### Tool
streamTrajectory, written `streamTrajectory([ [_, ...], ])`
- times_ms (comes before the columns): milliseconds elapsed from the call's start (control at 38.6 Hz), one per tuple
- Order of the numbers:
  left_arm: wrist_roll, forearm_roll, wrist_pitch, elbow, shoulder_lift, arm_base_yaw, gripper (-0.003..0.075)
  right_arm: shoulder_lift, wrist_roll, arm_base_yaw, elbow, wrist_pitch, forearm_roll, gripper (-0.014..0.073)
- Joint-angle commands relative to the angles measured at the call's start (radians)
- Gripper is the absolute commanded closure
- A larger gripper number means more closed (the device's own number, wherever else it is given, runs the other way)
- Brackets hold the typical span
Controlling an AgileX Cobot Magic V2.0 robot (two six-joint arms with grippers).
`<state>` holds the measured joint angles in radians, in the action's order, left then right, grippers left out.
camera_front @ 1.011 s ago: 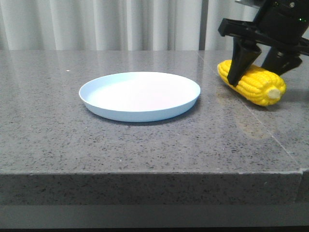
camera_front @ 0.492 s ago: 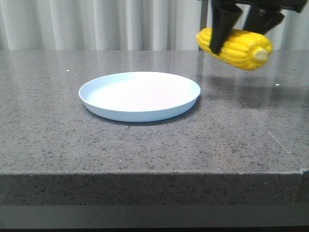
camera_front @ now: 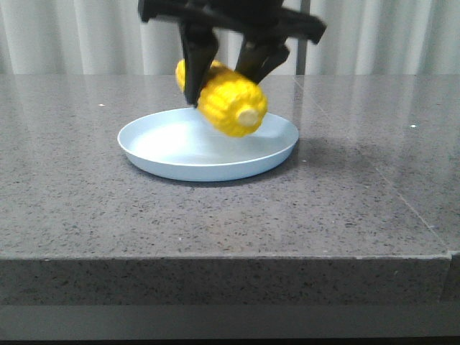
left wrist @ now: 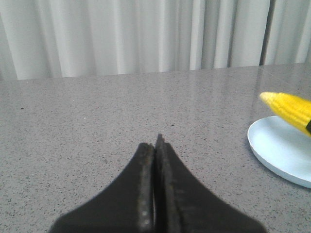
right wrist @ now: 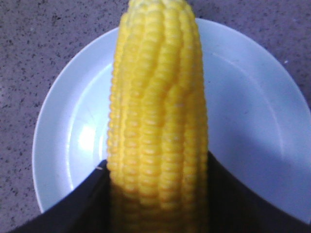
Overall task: Place corn on plate with both arms
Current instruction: 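Lift the corn with the right gripper and carry it over the plate, then lower the corn onto the plate, open the right gripper and lift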
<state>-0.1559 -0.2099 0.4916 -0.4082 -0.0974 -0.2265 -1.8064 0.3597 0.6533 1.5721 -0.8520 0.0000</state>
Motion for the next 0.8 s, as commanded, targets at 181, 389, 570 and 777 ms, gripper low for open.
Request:
streamTrajectory([
  [181,-0.011,-0.007,-0.085,-0.024,-0.012,0.001,0.0741,-0.001,0.007,-0.003,0.037,0.041,-0.023,0.0314],
  [389,-0.011,-0.007,-0.085,-0.024,-0.012,0.001,0.0741,0.003,0.007,-0.003,0.037,0.038,-0.023,0.0027],
  [570,-0.011,-0.007,-0.085,-0.024,-0.012,0.001,0.0741,0.039,0.007,-0.003,0.039,0.044,-0.023,-0.006],
  [777,-0.011,-0.007,-0.085,-0.024,-0.012,0.001,0.0741,0.09,0.007,-0.006,0.123,-0.028,-0.043,-0.0059],
])
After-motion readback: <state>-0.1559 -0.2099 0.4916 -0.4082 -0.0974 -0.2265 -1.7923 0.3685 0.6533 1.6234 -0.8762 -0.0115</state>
